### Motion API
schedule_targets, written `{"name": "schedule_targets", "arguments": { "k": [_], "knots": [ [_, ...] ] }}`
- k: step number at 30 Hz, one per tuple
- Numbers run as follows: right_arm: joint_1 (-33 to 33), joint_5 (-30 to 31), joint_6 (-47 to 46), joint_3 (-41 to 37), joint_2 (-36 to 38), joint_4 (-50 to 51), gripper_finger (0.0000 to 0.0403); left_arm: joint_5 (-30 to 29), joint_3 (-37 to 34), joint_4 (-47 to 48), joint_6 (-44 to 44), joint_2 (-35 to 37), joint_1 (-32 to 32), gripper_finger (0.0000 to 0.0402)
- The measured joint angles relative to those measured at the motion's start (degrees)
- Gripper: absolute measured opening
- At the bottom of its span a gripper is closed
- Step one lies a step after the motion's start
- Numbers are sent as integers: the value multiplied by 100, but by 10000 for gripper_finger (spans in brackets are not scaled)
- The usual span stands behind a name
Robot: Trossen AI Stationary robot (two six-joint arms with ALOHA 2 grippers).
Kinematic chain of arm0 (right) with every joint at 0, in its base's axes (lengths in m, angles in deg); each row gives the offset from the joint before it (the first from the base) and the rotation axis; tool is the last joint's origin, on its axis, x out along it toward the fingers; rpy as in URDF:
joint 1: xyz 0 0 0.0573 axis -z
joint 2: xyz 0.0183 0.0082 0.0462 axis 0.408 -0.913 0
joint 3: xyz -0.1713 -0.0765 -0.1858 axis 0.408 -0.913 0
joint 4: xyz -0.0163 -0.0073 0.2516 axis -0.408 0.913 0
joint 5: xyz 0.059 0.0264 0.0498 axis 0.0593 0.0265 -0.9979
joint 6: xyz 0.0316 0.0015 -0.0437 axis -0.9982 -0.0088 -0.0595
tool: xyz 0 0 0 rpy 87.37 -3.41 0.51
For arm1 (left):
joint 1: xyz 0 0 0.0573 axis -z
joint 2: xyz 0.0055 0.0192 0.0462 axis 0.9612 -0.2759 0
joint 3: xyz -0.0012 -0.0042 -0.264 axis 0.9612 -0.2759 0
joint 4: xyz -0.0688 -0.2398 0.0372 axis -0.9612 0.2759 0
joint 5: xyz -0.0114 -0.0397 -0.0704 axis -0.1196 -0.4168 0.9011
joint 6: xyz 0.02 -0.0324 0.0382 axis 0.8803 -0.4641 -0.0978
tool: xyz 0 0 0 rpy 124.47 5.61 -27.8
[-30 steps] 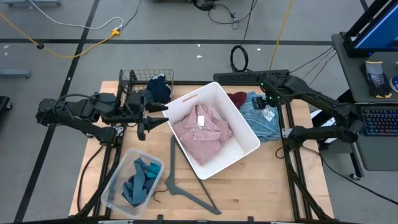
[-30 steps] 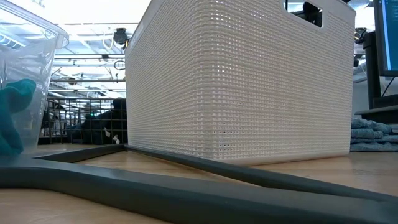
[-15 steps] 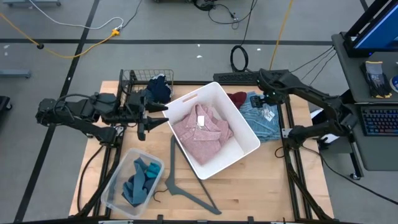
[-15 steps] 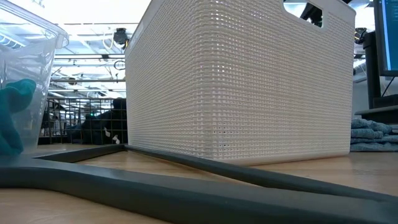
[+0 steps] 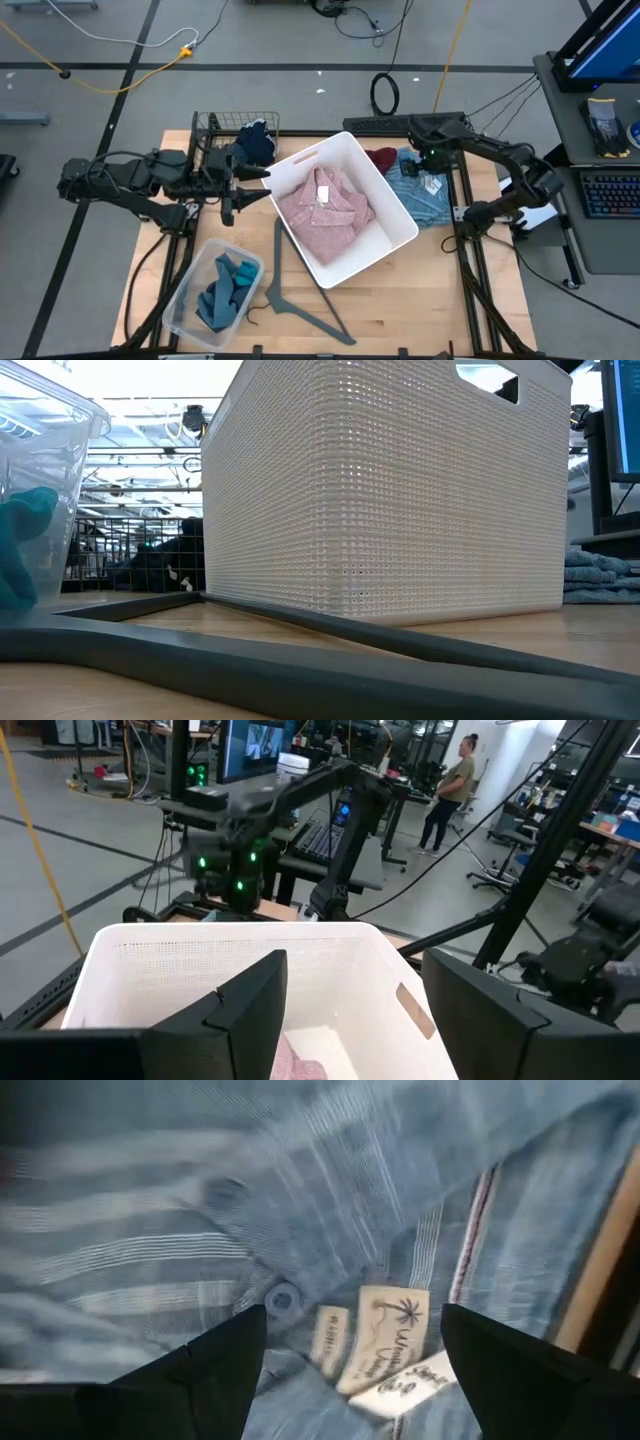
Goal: Pick & Place Cloths
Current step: Put the light blue shirt into the white bin
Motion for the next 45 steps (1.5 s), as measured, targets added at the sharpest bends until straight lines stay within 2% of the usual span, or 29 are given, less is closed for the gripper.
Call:
{"name": "schedule_targets", "arguments": {
  "k": [6, 12, 18, 23, 36, 40, 45],
  "knots": [
    [78, -850, -359, -1221, -24, -1413, 295, -2, 0, -1, 0, 0, -1, 237],
    [76, -878, -694, -2094, -1, -1946, 295, -17, 0, -4, -28, 2, -2, 237],
    [71, -723, -711, -2346, 14, -2051, 283, -97, 0, -11, -50, 2, -2, 237],
    [63, -725, -784, -2372, 27, -2164, 235, -212, 0, -26, -122, 2, -2, 237],
    [58, -741, -743, -2409, 118, -2545, 43, -214, 0, -55, -262, 2, -1, 237],
    [55, -520, -788, -2410, 483, -2746, 34, -214, 0, -55, -297, 2, 0, 237],
    [65, -231, -1000, -2432, 1313, -2863, 34, -214, 0, -55, -299, 2, 0, 237]
  ]
}}
